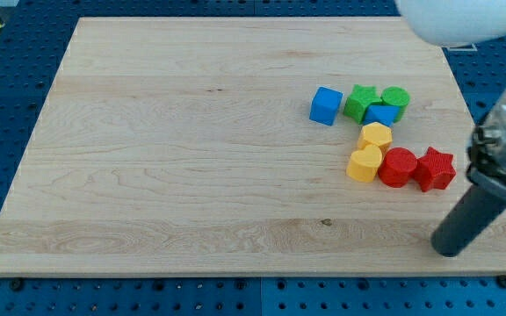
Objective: Point your arm at red star
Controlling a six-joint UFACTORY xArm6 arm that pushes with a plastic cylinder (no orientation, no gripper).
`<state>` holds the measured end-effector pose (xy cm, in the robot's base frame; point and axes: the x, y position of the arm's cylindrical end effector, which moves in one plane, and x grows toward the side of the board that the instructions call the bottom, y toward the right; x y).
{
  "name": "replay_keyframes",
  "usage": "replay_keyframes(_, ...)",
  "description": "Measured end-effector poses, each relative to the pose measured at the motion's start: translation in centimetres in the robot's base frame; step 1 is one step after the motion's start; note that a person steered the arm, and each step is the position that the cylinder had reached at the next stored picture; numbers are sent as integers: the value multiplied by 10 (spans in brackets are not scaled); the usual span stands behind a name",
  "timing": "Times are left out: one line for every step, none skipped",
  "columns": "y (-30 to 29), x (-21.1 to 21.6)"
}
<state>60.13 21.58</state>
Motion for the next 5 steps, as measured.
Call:
replay_keyframes(40, -3)
replay_keyframes(69, -25)
replay_keyframes(79, -59)
replay_keyframes(79, -90)
replay_keyframes(72, -101)
